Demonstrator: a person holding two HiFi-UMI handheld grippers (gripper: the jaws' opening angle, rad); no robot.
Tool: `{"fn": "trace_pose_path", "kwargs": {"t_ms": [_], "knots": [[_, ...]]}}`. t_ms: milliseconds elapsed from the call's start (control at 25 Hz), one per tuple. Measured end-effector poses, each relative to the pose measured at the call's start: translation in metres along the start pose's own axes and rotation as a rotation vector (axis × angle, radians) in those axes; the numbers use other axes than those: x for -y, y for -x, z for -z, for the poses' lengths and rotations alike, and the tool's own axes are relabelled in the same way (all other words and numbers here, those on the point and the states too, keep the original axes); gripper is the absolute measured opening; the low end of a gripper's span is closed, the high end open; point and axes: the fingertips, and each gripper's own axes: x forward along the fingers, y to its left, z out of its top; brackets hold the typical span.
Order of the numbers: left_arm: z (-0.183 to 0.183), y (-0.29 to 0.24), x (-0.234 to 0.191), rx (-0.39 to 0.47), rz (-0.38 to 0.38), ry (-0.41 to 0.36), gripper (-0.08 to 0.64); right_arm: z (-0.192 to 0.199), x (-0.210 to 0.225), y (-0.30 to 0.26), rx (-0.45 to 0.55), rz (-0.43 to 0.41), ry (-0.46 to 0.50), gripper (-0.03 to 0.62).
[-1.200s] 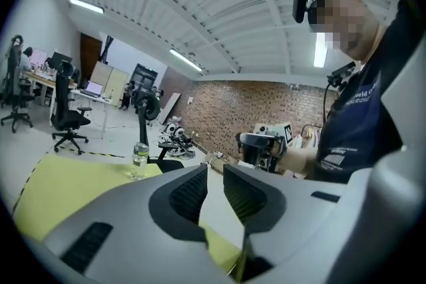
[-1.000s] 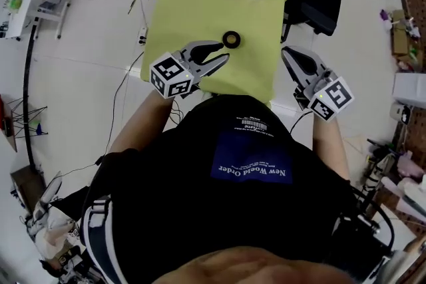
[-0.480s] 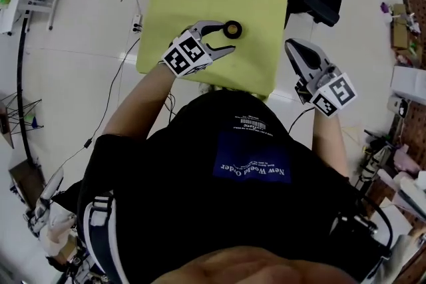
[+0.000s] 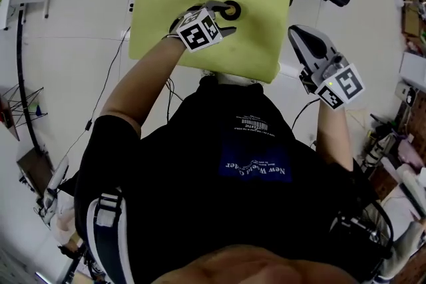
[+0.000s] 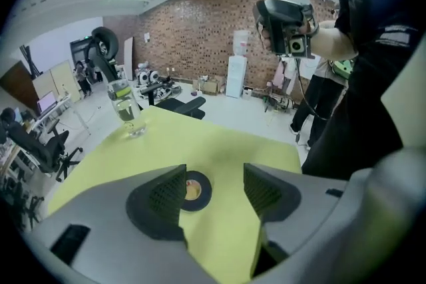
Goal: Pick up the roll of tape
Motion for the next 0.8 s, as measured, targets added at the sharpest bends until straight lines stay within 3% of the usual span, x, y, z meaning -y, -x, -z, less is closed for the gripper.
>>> {"fn": "trace_pose_path", "kwargs": {"t_ms": [400,800], "knots": [[0.050,-0.066,-0.020,-0.260,0.025,-0.032,0.256,0.033,0.013,-0.003,-0.022,0.021,-0.067,-0.015],[0.060,-0.096,-0.013,-0.330,0.035,-0.048,0.255,0.060,0.014,0.005,-0.036,0.029,-0.119,-0.015]]}}
